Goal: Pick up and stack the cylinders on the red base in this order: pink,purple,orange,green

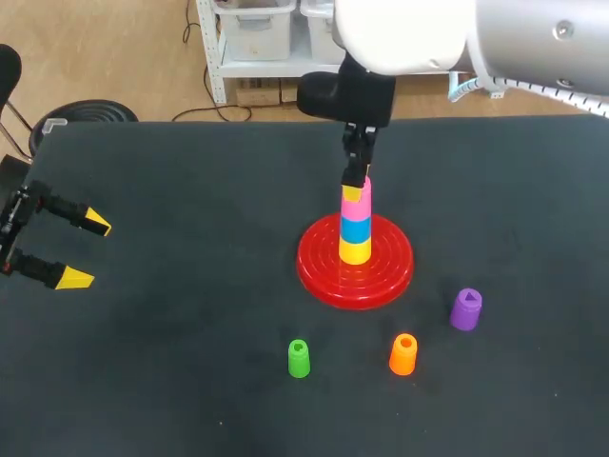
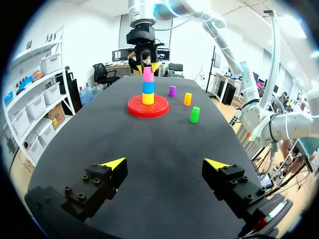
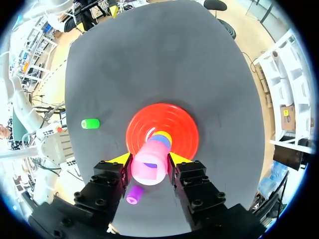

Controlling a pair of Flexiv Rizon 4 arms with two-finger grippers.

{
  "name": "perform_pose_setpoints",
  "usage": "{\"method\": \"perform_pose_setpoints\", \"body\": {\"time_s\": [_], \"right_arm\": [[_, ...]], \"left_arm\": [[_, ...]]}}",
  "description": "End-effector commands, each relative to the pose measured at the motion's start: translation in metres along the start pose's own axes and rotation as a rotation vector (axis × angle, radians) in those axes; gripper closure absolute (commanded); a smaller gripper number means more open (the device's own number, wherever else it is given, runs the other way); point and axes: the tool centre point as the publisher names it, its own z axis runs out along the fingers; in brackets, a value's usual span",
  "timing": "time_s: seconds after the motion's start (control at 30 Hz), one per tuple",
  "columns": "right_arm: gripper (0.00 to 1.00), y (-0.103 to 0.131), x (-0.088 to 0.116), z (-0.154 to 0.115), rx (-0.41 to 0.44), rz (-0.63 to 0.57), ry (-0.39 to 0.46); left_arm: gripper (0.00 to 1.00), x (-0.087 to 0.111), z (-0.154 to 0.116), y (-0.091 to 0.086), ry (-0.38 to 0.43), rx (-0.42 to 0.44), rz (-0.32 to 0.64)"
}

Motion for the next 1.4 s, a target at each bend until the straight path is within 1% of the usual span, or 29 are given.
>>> {"method": "perform_pose_setpoints", "body": {"time_s": [0.03,0.27,0.73,0.8,0.83,0.87,1.17,1.3,1.4], "right_arm": [[1.00,0.002,0.002,0.011,-0.002,-0.001,-0.003],[1.00,0.002,0.002,0.014,0.013,0.003,-0.004],[1.00,0.001,0.003,0.019,0.005,0.007,-0.007],[1.00,0.002,0.003,0.016,0.031,0.015,-0.028],[0.76,0.002,0.003,0.015,0.031,0.015,-0.025],[0.00,0.002,0.003,0.014,0.040,0.017,-0.027],[0.00,0.005,0.004,-0.002,0.091,0.017,-0.054],[0.00,0.010,0.006,-0.019,0.137,0.018,-0.074],[0.00,0.016,0.012,-0.033,0.170,0.027,-0.075]], "left_arm": [[0.00,0.001,0.000,0.000,-0.002,0.001,0.003],[0.00,0.001,0.000,0.000,-0.002,0.001,0.003],[0.00,0.001,0.000,0.000,-0.002,0.001,0.003],[0.00,0.001,0.000,0.000,-0.002,0.001,0.003],[0.00,0.001,0.000,0.000,-0.002,0.001,0.003],[0.00,0.001,0.000,0.000,-0.002,0.001,0.003],[0.00,0.001,0.000,0.000,-0.002,0.001,0.003],[0.00,0.001,0.000,0.000,-0.002,0.001,0.003],[0.00,0.001,0.000,0.000,-0.002,0.001,0.003]]}}
